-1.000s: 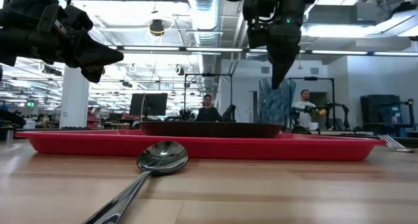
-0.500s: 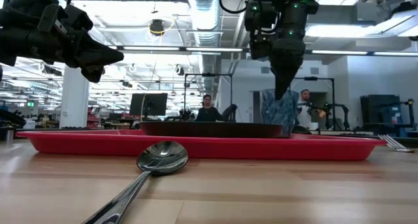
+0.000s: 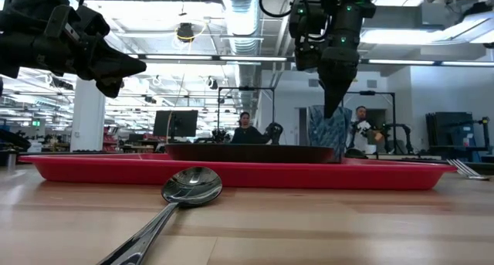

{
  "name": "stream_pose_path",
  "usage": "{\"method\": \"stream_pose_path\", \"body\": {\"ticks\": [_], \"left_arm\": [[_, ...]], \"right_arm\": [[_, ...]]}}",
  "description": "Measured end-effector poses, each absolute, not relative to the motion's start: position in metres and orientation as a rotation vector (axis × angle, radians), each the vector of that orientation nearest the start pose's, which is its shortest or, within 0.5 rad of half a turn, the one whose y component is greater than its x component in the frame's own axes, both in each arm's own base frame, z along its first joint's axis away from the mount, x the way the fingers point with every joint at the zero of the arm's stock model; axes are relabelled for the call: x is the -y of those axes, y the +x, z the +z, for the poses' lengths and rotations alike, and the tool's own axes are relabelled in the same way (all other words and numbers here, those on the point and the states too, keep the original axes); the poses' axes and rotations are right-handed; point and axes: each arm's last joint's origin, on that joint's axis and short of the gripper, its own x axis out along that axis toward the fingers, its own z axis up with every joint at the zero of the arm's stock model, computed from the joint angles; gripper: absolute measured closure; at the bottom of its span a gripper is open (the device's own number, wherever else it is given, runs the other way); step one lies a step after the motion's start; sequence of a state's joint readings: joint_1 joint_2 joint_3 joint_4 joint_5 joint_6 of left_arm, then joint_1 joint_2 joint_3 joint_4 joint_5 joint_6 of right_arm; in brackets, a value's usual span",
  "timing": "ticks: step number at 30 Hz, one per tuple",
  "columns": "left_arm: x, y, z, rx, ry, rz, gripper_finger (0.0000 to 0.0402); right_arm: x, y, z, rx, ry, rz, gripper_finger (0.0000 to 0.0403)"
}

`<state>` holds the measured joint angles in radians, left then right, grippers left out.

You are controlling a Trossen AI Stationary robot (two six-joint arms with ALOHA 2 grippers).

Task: Pick and place plate/cup/fork/spoon on tray
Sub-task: Put the blue glass on the red serving tray to the top right of the black plate, then adjust the black plate on the red serving tray

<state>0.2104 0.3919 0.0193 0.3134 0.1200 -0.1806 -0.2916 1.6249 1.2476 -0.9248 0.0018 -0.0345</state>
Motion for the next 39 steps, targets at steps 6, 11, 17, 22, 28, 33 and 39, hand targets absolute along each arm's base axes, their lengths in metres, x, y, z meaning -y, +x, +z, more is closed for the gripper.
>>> {"method": "stream_pose_path", "body": {"ticks": [6, 11, 17, 22, 28, 33, 39], "left_arm": [[-0.022, 0.120, 0.165, -0.050, -0.191, 0.095, 0.0401], [-0.022, 0.120, 0.165, -0.050, -0.196, 0.095, 0.0401], [-0.022, 0.120, 0.165, -0.051, -0.196, 0.095, 0.0402], [-0.022, 0.120, 0.165, -0.051, -0.195, 0.095, 0.0401], [-0.022, 0.120, 0.165, -0.058, -0.196, 0.095, 0.0401], [-0.022, 0.120, 0.165, -0.058, -0.196, 0.094, 0.0401], [-0.022, 0.120, 0.164, -0.059, -0.197, 0.095, 0.0402]], "right_arm": [[0.089, 0.297, 0.239, -1.296, 0.163, -0.234, 0.0342], [0.089, 0.297, 0.239, -1.294, 0.174, -0.243, 0.0320], [0.087, 0.297, 0.239, -1.293, 0.187, -0.251, 0.0286], [0.082, 0.299, 0.242, -1.279, 0.168, -0.257, 0.0261], [0.075, 0.292, 0.267, -1.158, 0.105, -0.319, 0.0251], [0.054, 0.283, 0.289, -1.067, 0.099, -0.324, 0.0290], [0.010, 0.305, 0.281, -1.003, 0.119, -0.191, 0.0390]]}}
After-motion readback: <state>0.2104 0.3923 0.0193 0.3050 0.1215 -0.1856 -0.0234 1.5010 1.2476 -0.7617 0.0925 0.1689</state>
